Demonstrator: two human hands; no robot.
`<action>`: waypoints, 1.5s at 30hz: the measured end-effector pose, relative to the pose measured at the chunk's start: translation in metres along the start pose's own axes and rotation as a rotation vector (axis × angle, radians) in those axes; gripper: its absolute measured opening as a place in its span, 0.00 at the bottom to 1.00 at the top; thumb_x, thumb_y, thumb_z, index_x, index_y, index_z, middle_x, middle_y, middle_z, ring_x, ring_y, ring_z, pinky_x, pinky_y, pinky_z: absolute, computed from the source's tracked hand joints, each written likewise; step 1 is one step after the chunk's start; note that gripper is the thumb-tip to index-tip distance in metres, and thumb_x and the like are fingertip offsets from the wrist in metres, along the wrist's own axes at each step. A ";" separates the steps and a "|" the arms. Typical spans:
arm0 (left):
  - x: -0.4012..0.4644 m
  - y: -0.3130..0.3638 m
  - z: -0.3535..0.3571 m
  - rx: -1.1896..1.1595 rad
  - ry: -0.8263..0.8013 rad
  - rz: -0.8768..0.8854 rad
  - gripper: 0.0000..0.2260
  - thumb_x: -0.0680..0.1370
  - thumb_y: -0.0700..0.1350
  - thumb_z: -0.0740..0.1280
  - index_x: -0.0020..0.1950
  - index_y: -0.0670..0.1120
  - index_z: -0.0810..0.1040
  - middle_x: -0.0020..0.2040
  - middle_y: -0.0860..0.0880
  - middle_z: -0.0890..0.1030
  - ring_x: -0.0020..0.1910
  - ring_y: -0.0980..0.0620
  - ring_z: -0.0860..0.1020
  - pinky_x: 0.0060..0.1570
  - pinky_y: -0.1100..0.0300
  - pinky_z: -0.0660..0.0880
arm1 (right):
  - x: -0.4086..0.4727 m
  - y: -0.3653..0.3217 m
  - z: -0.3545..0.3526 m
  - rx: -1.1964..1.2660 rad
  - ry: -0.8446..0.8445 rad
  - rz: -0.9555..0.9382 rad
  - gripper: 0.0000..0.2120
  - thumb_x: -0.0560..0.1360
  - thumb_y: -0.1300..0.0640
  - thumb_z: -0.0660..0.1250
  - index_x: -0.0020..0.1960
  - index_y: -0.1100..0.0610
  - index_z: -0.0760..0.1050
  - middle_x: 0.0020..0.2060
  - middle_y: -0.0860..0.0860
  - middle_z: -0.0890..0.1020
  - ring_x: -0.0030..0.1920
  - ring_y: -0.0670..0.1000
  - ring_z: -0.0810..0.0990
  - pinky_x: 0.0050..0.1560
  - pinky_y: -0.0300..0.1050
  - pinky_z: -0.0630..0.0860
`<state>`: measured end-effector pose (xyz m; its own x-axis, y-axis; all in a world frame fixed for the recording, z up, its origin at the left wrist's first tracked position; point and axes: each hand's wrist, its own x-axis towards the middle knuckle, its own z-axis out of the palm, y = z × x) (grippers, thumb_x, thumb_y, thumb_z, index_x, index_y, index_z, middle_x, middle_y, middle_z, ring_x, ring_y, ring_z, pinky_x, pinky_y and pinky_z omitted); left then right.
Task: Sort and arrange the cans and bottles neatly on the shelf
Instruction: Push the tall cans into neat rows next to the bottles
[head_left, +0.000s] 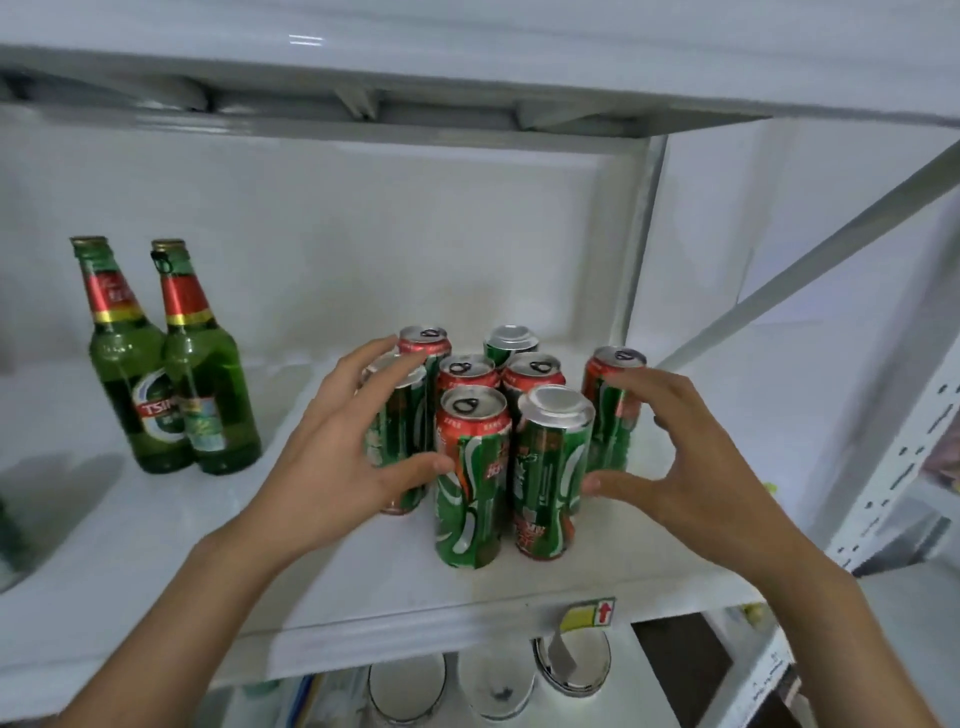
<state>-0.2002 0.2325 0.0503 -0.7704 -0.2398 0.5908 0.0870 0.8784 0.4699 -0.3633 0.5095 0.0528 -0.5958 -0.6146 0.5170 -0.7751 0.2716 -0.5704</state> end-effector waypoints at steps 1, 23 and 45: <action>-0.001 0.003 0.002 0.022 0.011 -0.008 0.42 0.67 0.73 0.69 0.80 0.65 0.63 0.79 0.66 0.57 0.78 0.66 0.56 0.74 0.60 0.58 | 0.004 0.002 -0.002 0.010 -0.008 -0.019 0.44 0.61 0.34 0.75 0.75 0.41 0.67 0.71 0.38 0.69 0.70 0.38 0.69 0.67 0.31 0.65; 0.008 0.005 0.004 -0.011 0.068 -0.057 0.20 0.86 0.52 0.56 0.78 0.59 0.67 0.78 0.59 0.64 0.80 0.60 0.59 0.78 0.54 0.59 | 0.046 -0.036 0.003 -0.244 -0.368 -0.211 0.38 0.69 0.38 0.77 0.73 0.36 0.64 0.65 0.31 0.65 0.67 0.40 0.64 0.68 0.45 0.70; 0.091 0.030 -0.042 1.248 -1.068 0.035 0.32 0.72 0.55 0.76 0.73 0.57 0.68 0.60 0.53 0.75 0.55 0.49 0.77 0.41 0.56 0.72 | 0.085 -0.078 -0.010 -1.195 -1.142 -0.039 0.26 0.68 0.46 0.75 0.62 0.47 0.71 0.50 0.47 0.78 0.46 0.49 0.78 0.38 0.42 0.73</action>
<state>-0.2409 0.2199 0.1462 -0.8859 -0.3019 -0.3521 -0.0118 0.7735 -0.6337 -0.3551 0.4435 0.1478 -0.5402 -0.6799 -0.4959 -0.8198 0.2923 0.4924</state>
